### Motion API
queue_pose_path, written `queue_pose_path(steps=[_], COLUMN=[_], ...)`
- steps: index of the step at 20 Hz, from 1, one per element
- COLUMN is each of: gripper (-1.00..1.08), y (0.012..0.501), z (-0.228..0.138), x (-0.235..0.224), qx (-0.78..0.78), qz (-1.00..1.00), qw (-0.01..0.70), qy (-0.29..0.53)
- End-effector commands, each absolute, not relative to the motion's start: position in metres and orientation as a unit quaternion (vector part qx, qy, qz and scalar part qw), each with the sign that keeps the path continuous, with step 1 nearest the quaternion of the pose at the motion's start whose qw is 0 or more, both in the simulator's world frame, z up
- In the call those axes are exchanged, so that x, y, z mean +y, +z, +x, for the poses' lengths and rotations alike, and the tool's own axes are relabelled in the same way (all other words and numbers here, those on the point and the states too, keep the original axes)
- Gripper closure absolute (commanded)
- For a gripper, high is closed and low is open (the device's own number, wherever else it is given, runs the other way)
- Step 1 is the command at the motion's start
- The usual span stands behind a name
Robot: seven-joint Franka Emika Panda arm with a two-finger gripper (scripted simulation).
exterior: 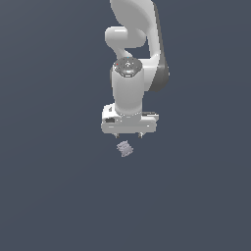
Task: Pick up the object and move it to a goal position.
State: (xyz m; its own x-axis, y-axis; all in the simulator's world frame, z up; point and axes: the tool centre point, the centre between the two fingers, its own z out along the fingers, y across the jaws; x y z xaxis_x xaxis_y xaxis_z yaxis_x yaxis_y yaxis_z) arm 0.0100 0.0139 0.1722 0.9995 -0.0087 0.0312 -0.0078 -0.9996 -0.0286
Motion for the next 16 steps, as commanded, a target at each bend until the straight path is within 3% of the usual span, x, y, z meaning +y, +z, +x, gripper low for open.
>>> queue_pose_path(steps=[1,16], gripper=[-0.92,-0.92], y=[0.1722,0.1768], z=[0.01,0.0111], x=[0.0139,0.019], qx=[0.004,-0.013], qz=[-1.0,-0.999], qw=[0.014,0.022], qy=[-0.016,-0.022])
